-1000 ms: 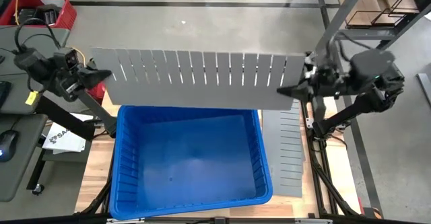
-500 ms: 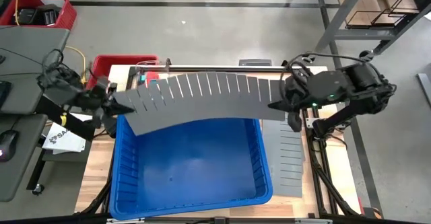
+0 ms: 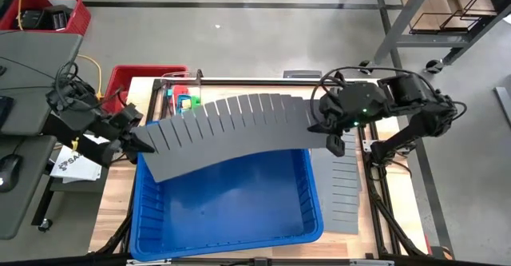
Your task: Sort blocks
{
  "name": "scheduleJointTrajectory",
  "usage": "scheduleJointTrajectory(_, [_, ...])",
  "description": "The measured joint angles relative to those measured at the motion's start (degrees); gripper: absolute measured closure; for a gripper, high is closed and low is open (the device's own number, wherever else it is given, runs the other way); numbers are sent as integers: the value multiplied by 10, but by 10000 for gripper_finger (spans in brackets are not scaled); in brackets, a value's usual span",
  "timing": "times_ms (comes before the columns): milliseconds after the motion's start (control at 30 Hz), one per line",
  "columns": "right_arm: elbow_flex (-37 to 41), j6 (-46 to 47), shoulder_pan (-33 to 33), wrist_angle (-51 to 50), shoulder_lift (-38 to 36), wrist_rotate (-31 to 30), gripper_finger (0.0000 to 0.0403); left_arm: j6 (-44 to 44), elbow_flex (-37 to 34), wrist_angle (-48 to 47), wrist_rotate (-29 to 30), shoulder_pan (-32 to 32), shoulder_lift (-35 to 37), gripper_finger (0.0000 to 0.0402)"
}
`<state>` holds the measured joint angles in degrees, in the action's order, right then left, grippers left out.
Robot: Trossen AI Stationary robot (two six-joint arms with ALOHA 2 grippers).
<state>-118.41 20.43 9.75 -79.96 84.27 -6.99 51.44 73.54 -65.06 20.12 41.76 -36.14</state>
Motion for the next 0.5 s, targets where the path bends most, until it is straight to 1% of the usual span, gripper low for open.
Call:
scheduleJointTrajectory(167, [0,32,16,-1,-24,-20,403,-24,0,8,33,0,27,401])
scheduleJointTrajectory(267, [0,48,31,0,-33,-31,403,-46,0,30,56,0,41,401])
scheduleJointTrajectory(367, [0,50,48,7,-37,-53,403,-83,0,56,76,0,54,401])
scheduleJointTrajectory(500, [0,47,63,21,-34,-62,403,-131,0,95,86,0,65,401])
